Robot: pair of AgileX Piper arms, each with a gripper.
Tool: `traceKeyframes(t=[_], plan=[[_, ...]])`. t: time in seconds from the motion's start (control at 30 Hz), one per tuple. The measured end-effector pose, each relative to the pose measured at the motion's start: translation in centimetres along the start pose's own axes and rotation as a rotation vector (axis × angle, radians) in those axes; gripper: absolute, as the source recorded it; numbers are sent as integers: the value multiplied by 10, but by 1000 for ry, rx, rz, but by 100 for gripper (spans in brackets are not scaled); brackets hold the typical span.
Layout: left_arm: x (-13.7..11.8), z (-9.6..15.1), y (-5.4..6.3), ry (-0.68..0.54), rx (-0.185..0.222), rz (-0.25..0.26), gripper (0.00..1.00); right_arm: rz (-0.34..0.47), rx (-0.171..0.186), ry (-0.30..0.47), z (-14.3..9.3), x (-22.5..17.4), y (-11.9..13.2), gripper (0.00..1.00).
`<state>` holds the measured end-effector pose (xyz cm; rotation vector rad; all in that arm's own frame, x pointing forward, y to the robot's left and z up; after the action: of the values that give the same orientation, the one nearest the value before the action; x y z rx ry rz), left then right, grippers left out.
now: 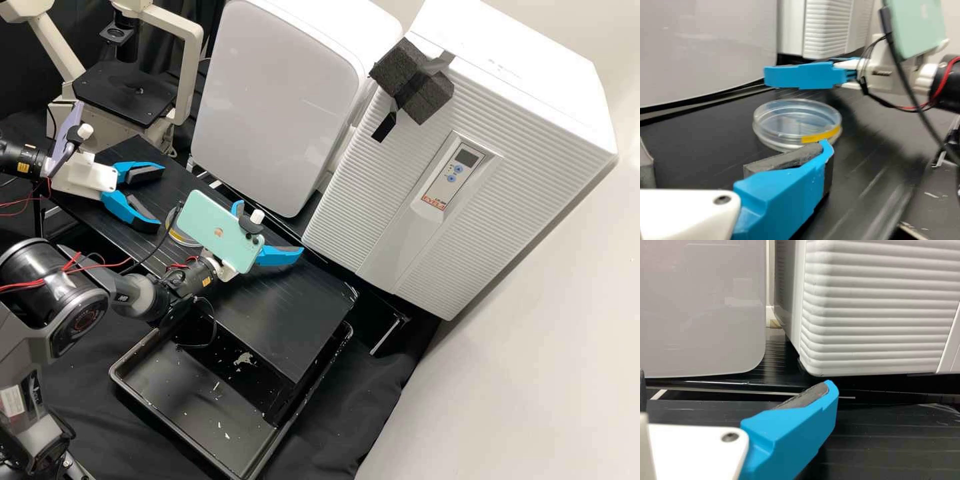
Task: Place the petri dish on the microscope
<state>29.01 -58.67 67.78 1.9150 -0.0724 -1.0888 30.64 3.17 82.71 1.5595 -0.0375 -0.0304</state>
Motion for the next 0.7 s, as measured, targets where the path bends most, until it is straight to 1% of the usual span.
traceKeyframes(t=[0.03, 0.07, 0.2, 0.27, 0.33, 0.47, 0.63, 0.7], plan=[[0, 0, 0, -2, -14, -1, 100, 0, 0, 0, 0, 0, 0, 100], [0, 1, 1, -3, -18, 2, 100, 0, 0, 0, 0, 0, 0, 100], [-2, 8, 6, -17, -6, 9, 100, 0, 0, 0, 0, 0, 0, 100], [-2, 12, 6, -29, 1, 8, 100, 0, 0, 0, 0, 0, 0, 100], [-1, 16, 5, -34, 6, -4, 100, 0, 0, 0, 0, 0, 0, 100], [1, 26, 2, -54, 49, -22, 100, 0, 0, 0, 0, 0, 0, 100], [9, 34, 2, -64, 126, -39, 100, 0, 0, 0, 0, 0, 0, 100], [14, 35, 2, -71, 140, -42, 100, 0, 0, 0, 0, 0, 0, 100]])
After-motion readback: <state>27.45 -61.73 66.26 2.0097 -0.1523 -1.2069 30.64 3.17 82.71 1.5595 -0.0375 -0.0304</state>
